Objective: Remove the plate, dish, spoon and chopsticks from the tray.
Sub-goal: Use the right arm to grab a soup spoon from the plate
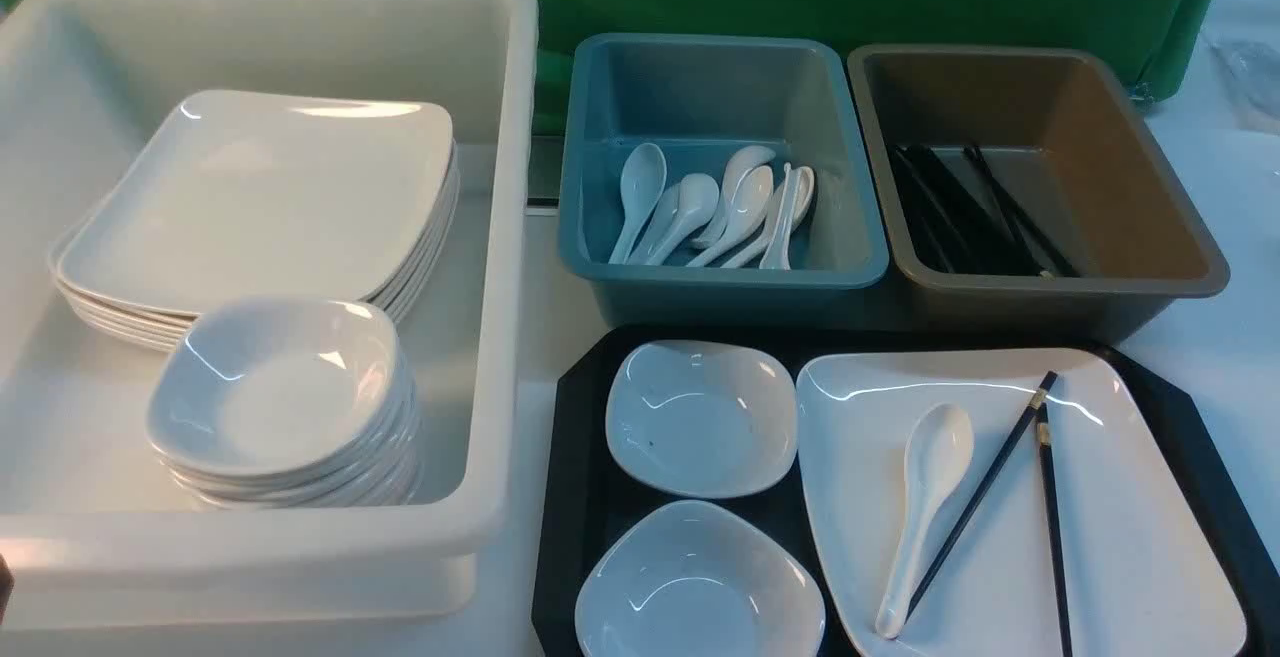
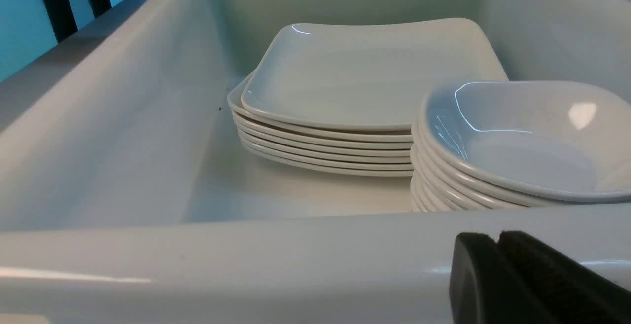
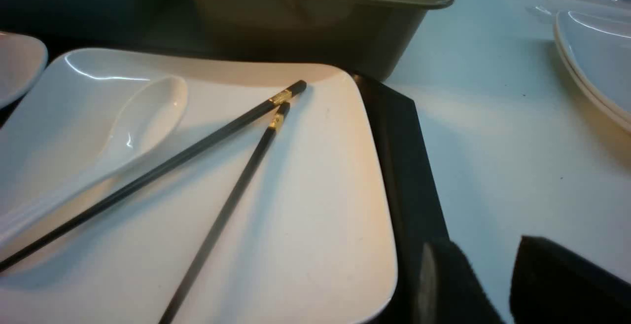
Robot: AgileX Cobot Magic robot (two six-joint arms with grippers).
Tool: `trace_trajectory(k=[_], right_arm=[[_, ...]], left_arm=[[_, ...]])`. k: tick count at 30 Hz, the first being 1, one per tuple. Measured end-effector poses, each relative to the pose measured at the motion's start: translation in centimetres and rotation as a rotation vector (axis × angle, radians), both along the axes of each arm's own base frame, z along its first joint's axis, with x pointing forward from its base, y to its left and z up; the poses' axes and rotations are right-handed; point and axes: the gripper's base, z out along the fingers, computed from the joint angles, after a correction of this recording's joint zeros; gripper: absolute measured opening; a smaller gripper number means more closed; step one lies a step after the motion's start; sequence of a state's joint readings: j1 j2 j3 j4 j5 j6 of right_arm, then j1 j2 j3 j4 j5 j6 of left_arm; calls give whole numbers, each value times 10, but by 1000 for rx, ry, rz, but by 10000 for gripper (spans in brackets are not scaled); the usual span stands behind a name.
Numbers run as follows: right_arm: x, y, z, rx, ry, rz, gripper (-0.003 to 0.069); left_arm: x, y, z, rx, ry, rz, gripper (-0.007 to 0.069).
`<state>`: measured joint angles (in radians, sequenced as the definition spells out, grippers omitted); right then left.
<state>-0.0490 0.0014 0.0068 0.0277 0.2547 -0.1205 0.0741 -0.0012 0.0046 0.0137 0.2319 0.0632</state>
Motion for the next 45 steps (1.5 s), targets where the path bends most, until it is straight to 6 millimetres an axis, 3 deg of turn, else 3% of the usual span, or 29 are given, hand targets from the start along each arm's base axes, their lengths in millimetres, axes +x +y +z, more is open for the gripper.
trace_trajectory(k=[30,37,45], right_arm=[[0,0,0,0,0,0,238],[0,0,0,0,0,0,238],[0,0,1,33,-15,-5,238]], left_arm=[[0,1,2,32,-19,2,17],[1,0,21,-234,-249,5,17],[-7,6,49,-261,-582,32,17]])
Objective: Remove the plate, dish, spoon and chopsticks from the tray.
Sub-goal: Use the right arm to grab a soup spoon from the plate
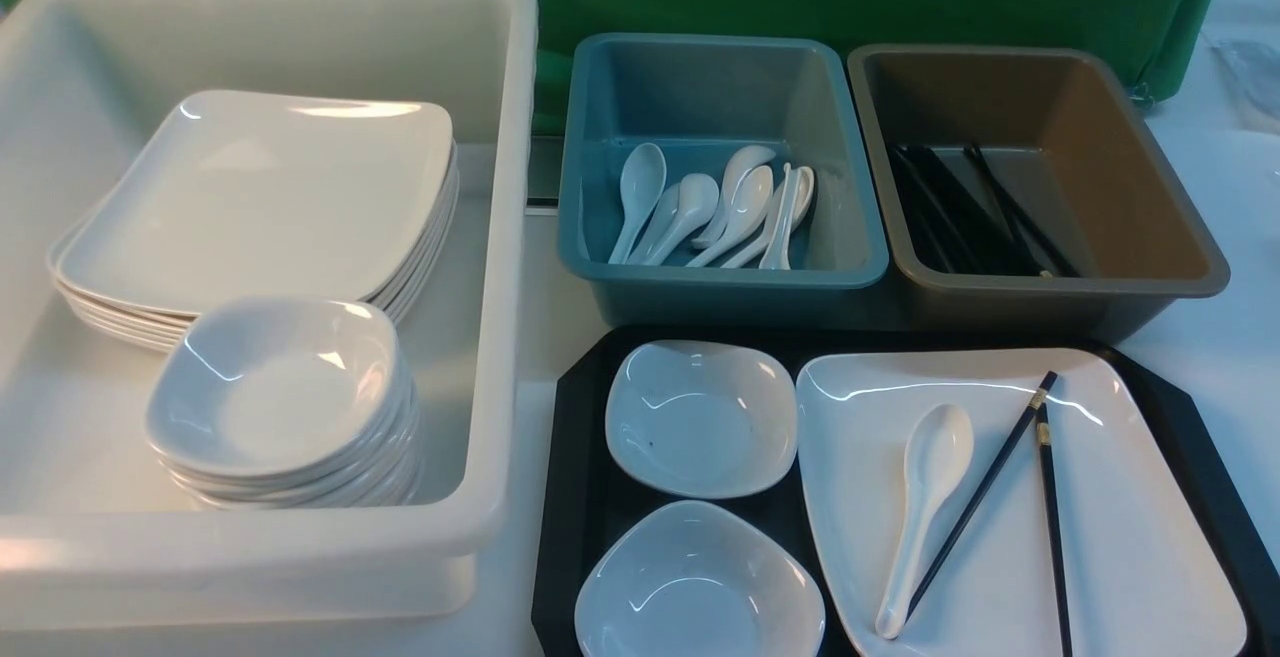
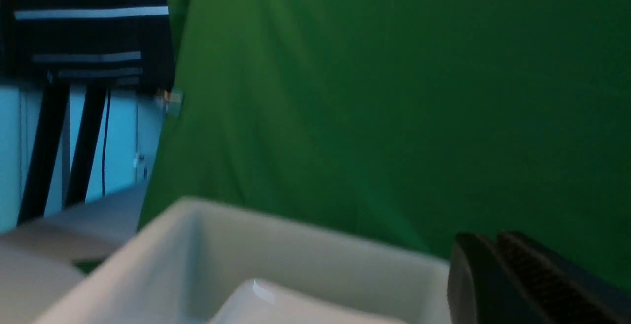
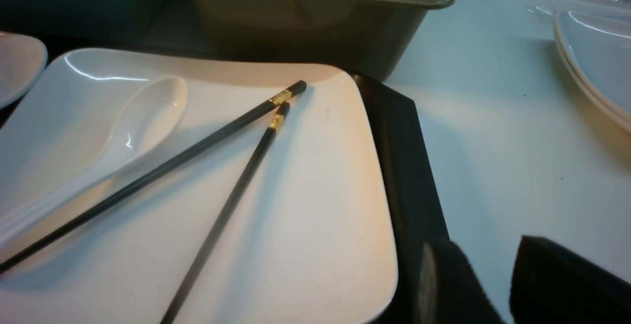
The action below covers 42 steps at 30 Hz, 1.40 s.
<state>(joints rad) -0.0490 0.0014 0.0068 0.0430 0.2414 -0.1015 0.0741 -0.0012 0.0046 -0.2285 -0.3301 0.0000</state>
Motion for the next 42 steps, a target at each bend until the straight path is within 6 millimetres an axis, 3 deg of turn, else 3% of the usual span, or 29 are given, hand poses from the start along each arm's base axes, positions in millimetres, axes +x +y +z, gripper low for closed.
trace_trajectory(k=[3,4,5,7,9,15,17,19,22,26,27,29,31,32,33,37,42], right_arm=[[3,2,13,286,-148,-47,238],[3,2,13,293,-148,-47,238],[4,1,20,465,-235,-75,238],[4,0,25,581,-294,-89,238],[4,-1,33,700,-378,-95,238],[3,-3,41,758,-473,-87,238],[2,-4,44,765,-508,-82,238],[1,-5,48,769,-543,-73,232],[-1,-2,58,748,-522,-51,209],[-9,4,117,624,-412,21,84],[-8,4,116,617,-397,22,84],[-2,9,152,500,-238,71,27],[2,12,159,452,-144,95,23],[15,17,172,395,-2,127,22],[16,18,172,382,30,136,22],[50,34,178,266,340,219,32],[100,74,154,130,680,340,97]], left_arm=[[-13,4,21,-43,-282,24,17],[-14,4,22,-42,-297,26,17],[-22,5,30,-71,-427,12,17],[-25,4,35,-94,-473,-10,17],[-33,2,60,-125,-521,-57,17],[-56,-7,134,-61,-465,-112,17],[-59,-10,161,-48,-341,-119,17],[-53,-11,176,-49,-186,-120,17],[-42,-11,183,-37,-16,-113,17],[3,-12,174,48,378,-118,17],[3,-12,173,56,387,-117,17],[28,-14,160,64,566,-169,17],[35,-15,156,60,620,-190,17],[47,-16,149,64,701,-215,17],[49,-16,148,61,710,-218,17],[69,-17,131,65,880,-261,17],[83,-18,115,89,1046,-298,17]])
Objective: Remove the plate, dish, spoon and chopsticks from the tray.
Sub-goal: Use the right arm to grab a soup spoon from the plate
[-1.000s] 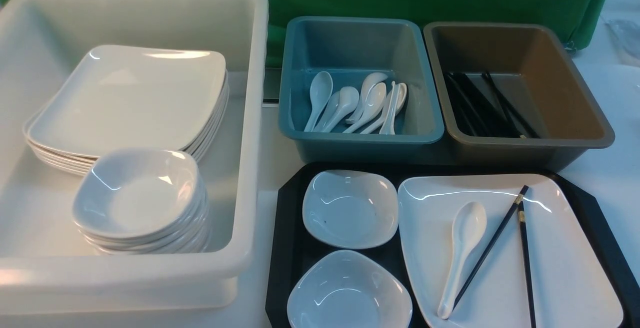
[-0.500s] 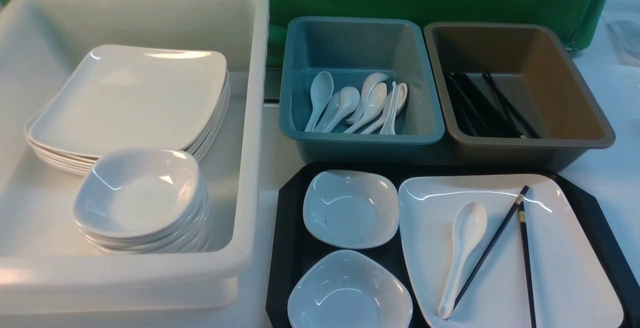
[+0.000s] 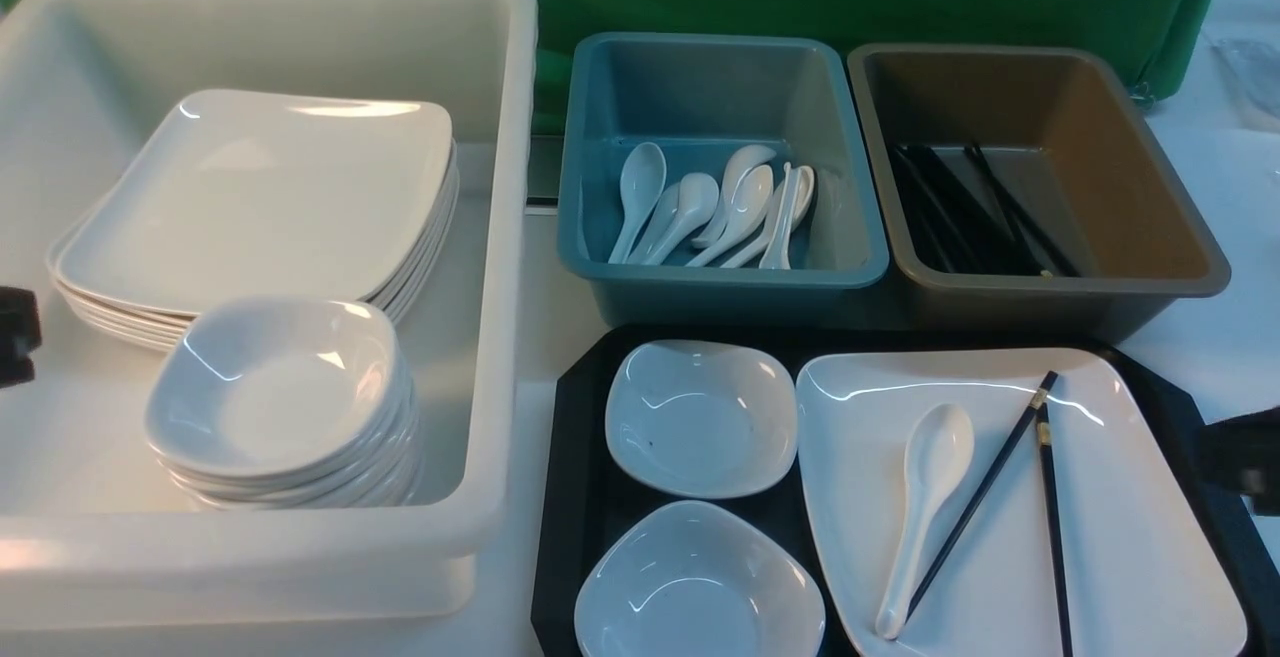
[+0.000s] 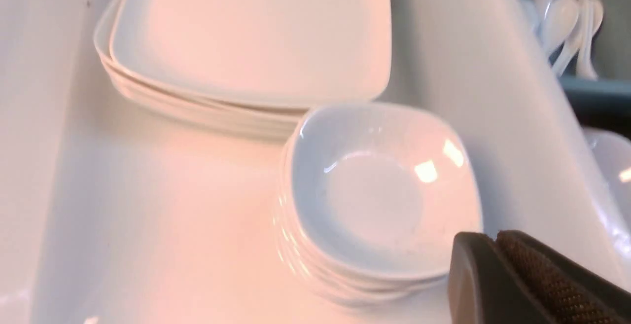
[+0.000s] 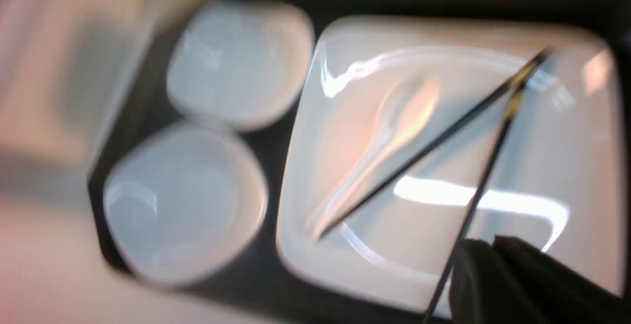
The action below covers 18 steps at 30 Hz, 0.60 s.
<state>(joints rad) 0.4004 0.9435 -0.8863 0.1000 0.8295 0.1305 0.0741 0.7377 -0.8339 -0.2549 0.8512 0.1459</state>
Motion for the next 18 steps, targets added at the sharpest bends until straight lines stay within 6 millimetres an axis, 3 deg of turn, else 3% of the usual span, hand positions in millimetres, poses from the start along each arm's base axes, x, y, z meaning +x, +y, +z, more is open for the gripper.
trace_trajectory(k=[3,7,12,17,18], right_arm=[[25,25,-24,-69,123,72,160],[51,44,-52,-125,240,99,244],[78,59,-83,-159,310,94,363],[94,68,-108,-170,344,86,416],[100,71,-121,-182,368,84,423]], left_arm=[[1,0,-2,17,22,-17,17],[1,0,-2,26,22,-25,17],[1,0,-2,29,22,-28,17],[1,0,-2,31,22,-29,17],[1,0,-2,31,22,-29,17]])
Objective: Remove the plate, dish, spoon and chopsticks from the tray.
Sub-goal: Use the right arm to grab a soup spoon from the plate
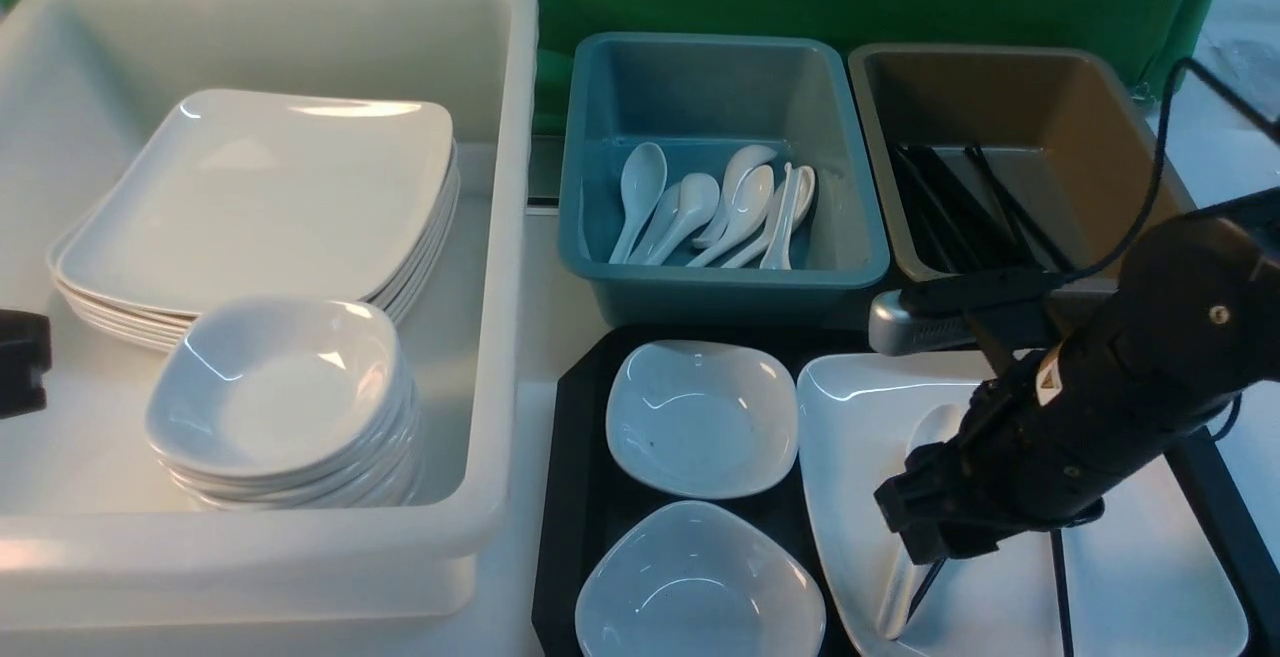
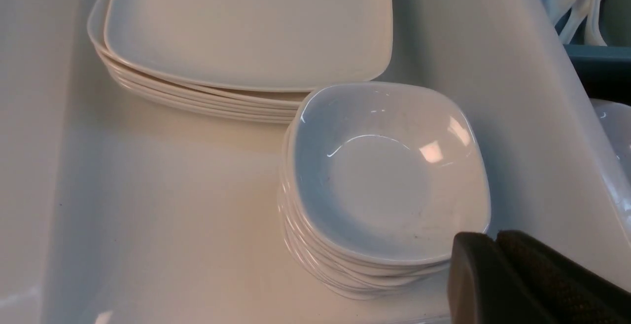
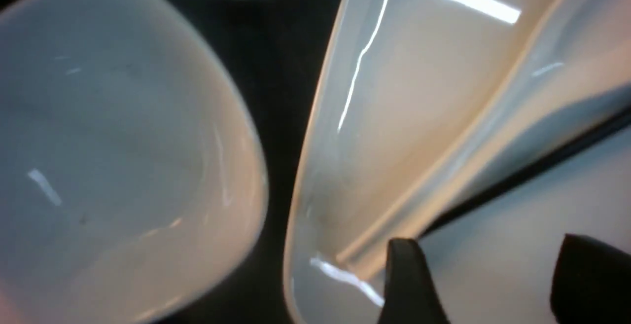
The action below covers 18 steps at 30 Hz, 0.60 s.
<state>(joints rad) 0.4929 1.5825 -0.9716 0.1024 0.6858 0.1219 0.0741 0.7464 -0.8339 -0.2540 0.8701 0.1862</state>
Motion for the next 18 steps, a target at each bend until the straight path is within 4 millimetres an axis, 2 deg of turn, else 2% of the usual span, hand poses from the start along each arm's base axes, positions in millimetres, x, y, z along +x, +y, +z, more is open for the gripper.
trace_trajectory(k=[8,13,18], right_arm=[[13,8,-25,8,4,-18,430],[16,10,-36,4,22,-24,430],[18,10,-37,4,21,-23,426]], left_arm=[[0,0,0,12,-2,-10,17],[0,0,0,18,-3,-15,17],[-1,0,-1,18,9,-18,17]])
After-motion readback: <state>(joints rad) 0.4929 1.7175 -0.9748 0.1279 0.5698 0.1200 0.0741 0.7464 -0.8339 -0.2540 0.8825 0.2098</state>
